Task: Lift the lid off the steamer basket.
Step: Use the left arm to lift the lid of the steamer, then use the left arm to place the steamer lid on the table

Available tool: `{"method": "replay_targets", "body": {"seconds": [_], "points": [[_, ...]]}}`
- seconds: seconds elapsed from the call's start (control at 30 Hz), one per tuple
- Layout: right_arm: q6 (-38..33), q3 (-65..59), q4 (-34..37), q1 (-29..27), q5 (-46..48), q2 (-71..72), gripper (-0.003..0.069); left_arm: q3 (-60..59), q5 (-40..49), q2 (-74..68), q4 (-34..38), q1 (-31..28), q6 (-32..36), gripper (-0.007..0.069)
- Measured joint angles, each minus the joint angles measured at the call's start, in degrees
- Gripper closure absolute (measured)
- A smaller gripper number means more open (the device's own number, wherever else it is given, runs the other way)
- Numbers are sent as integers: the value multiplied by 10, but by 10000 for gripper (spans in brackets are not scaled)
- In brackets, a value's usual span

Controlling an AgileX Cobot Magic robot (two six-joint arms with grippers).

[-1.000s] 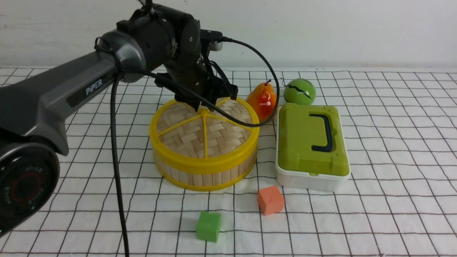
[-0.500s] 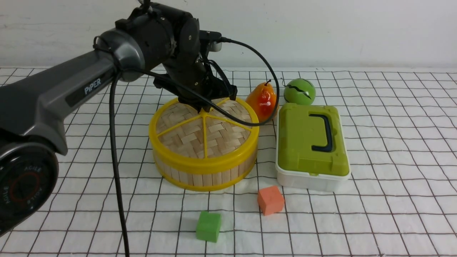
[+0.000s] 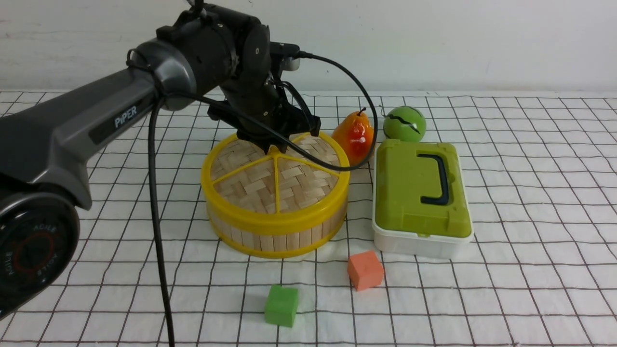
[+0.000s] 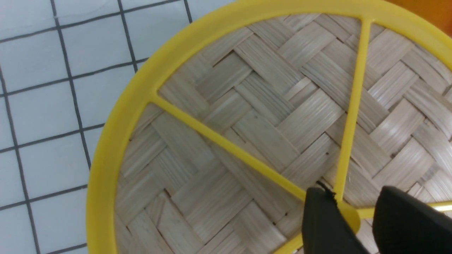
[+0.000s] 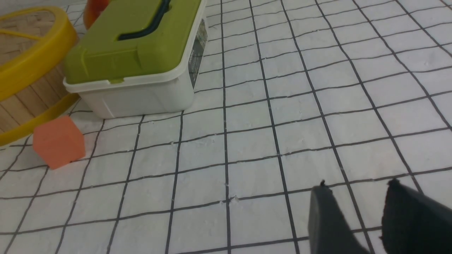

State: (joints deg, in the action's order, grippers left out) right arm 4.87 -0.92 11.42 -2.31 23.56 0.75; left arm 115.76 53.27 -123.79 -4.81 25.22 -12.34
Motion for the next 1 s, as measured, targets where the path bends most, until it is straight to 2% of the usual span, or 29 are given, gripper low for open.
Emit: {"method": "replay_targets", "body": {"seconds": [0.2, 0.27, 0.33, 0.53, 0.63, 0.77, 0.87, 1.0], "points": [[0, 0, 0, 0, 0, 0, 419, 2, 0, -15, -1, 0, 1, 417], [0, 0, 0, 0, 0, 0, 419, 3, 0, -15, -3, 0, 5, 443], [0, 0, 0, 0, 0, 0, 419, 3, -1, -11, -7, 0, 17, 520], [0, 0, 0, 0, 0, 0, 419, 4, 5, 28, -22, 0, 20, 521], [0, 0, 0, 0, 0, 0, 419, 8, 6, 84, -55, -3, 20, 521], [0, 0, 0, 0, 0, 0, 419, 16, 7, 183, -121, -46, 6, 521], [0, 0, 0, 0, 0, 0, 419, 13, 15, 212, -132, -97, -22, 521], [0, 0, 0, 0, 0, 0, 419, -68, 1, 213, -134, -190, -69, 521]]}}
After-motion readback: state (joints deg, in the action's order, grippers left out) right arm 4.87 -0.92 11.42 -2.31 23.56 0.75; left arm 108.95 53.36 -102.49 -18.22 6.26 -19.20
